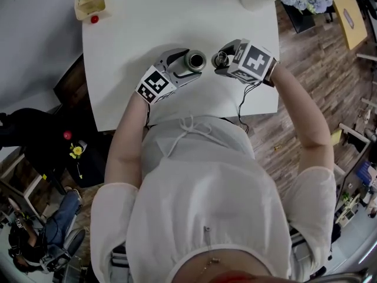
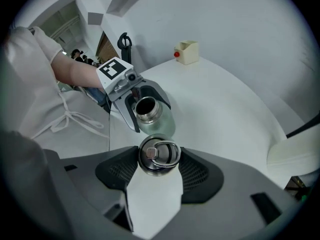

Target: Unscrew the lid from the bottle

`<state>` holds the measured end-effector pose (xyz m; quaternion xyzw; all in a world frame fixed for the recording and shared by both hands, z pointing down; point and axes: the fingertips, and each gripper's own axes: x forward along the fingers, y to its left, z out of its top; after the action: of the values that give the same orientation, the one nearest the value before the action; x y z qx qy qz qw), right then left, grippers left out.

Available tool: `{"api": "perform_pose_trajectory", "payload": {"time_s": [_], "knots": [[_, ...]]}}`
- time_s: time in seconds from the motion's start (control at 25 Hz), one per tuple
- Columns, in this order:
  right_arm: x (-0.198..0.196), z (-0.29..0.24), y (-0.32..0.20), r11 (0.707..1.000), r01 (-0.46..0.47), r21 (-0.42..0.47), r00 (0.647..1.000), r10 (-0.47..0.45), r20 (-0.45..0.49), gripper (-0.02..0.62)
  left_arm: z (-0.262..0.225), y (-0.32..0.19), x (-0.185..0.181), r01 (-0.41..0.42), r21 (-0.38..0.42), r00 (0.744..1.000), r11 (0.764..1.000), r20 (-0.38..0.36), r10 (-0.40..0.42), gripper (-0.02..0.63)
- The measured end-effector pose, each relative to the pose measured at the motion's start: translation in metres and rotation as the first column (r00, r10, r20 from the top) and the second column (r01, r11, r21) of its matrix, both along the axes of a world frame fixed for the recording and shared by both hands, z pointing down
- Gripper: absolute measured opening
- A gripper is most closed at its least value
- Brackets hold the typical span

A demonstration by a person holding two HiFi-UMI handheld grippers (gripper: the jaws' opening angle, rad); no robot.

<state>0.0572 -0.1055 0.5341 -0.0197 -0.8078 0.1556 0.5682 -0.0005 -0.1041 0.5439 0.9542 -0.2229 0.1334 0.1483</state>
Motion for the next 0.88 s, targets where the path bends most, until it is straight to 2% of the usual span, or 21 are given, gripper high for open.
{"api": "perform_pose_trajectory", "payload": {"time_s": [0.24,0.48,0.56,0.88], "knots": [[0.009,0.04,0.012,0.999,-0.034,-0.028,0.999,0.034,0.013,0.267,0.0,0.0,0.001,0.008,-0.009,1.0,1.0,0.005,-0.008,0.357],[0.009,0.069,0.004,0.997,-0.082,-0.008,0.996,0.083,0.025,0.264,0.002,-0.003,0.002,0.012,-0.006,1.0,1.0,0.011,-0.012,0.357],[0.009,0.073,0.002,0.995,-0.102,-0.013,0.994,0.102,0.033,0.236,0.003,-0.002,0.003,0.012,-0.01,1.0,1.0,0.018,-0.012,0.357],[0.01,0.074,0.0,0.994,-0.104,-0.017,0.993,0.104,0.05,0.236,0.004,-0.002,0.003,0.012,-0.013,1.0,1.0,0.029,-0.012,0.357]]}}
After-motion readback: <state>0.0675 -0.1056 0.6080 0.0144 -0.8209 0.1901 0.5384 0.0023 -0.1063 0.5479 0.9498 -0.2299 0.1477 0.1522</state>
